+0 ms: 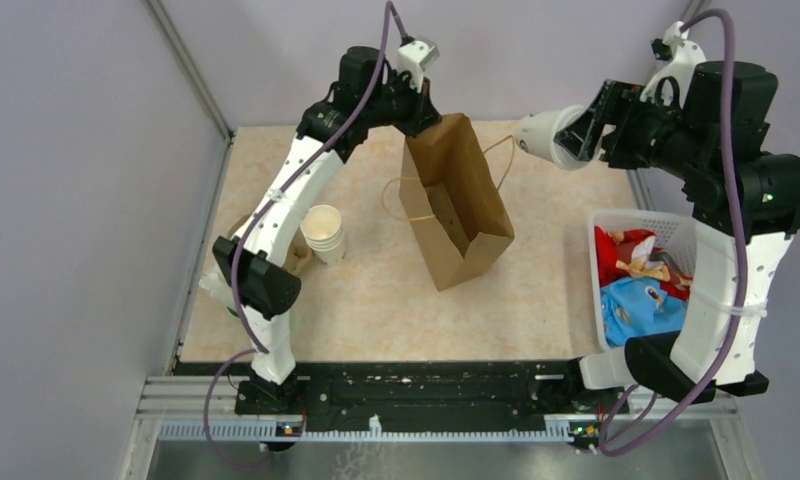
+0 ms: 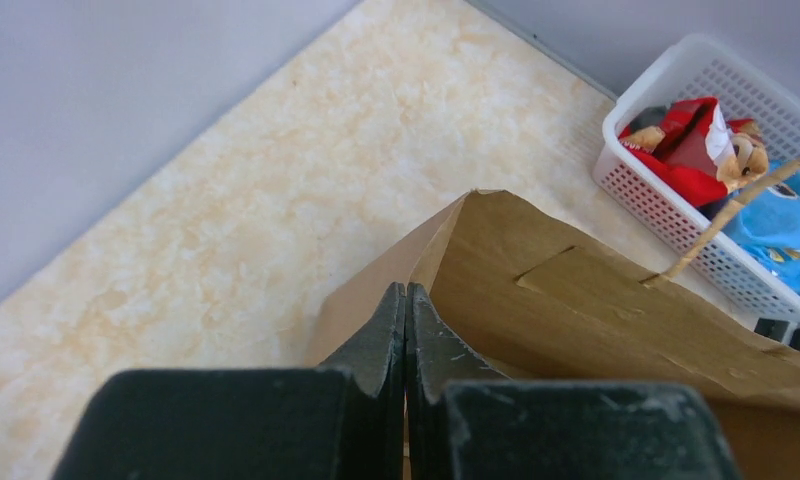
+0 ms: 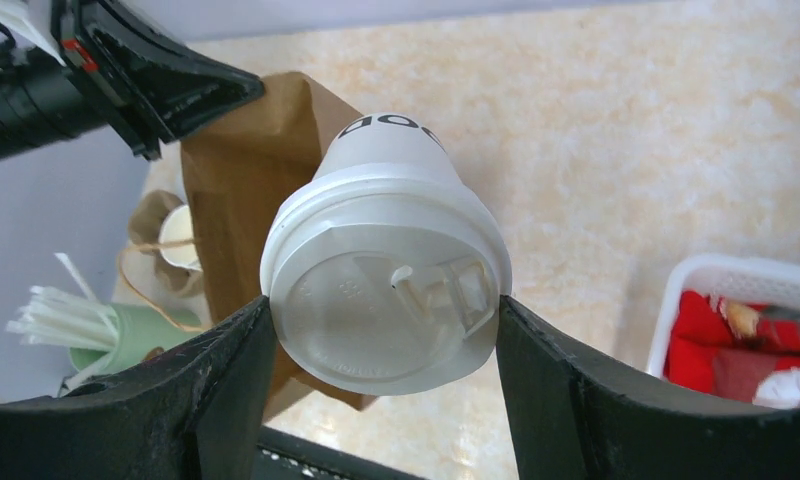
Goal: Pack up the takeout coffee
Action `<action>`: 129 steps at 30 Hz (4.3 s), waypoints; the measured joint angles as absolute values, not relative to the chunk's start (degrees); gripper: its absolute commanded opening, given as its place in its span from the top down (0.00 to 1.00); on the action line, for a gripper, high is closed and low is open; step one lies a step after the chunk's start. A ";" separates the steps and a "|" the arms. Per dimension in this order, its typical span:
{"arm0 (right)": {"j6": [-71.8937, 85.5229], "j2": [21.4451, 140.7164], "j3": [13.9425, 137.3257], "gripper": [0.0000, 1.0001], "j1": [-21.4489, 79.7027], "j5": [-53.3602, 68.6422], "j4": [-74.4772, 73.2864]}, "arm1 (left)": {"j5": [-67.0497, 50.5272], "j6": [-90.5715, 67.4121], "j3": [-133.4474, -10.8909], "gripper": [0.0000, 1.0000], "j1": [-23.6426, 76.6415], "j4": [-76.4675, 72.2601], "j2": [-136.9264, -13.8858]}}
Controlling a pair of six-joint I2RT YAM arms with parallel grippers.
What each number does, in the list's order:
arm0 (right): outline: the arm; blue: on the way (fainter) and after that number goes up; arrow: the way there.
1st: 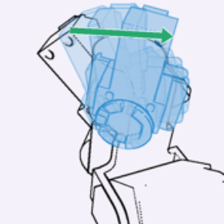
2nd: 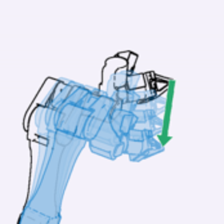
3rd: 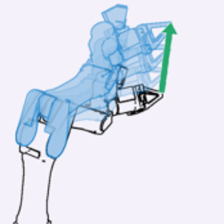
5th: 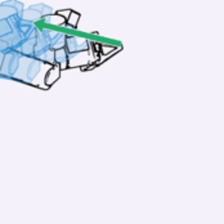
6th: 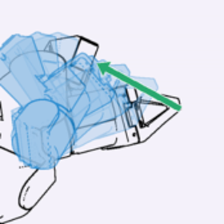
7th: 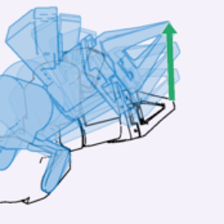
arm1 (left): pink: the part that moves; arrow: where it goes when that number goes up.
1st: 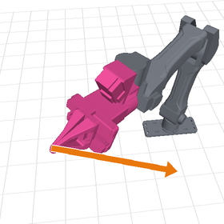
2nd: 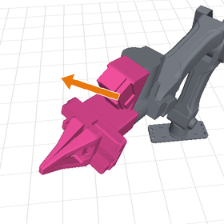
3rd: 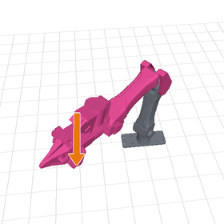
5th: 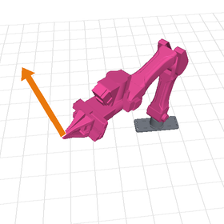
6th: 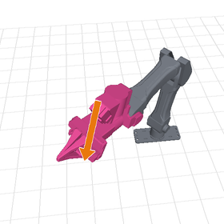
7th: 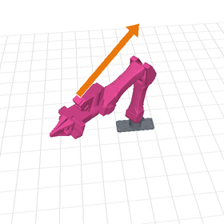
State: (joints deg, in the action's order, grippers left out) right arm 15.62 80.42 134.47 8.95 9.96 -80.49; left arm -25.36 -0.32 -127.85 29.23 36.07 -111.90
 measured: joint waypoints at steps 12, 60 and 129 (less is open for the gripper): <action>25.30 74.87 131.61 0.39 9.15 28.10 -58.50 | -17.63 3.33 -126.93 1.00 31.35 33.43 -102.24; 13.67 73.80 85.91 0.44 57.10 -30.26 -51.92 | -3.49 11.35 -84.03 1.00 44.38 5.32 -79.48; 16.38 72.03 66.08 0.47 59.61 -33.45 -28.69 | -5.19 6.11 -78.19 1.00 48.62 -5.67 -76.64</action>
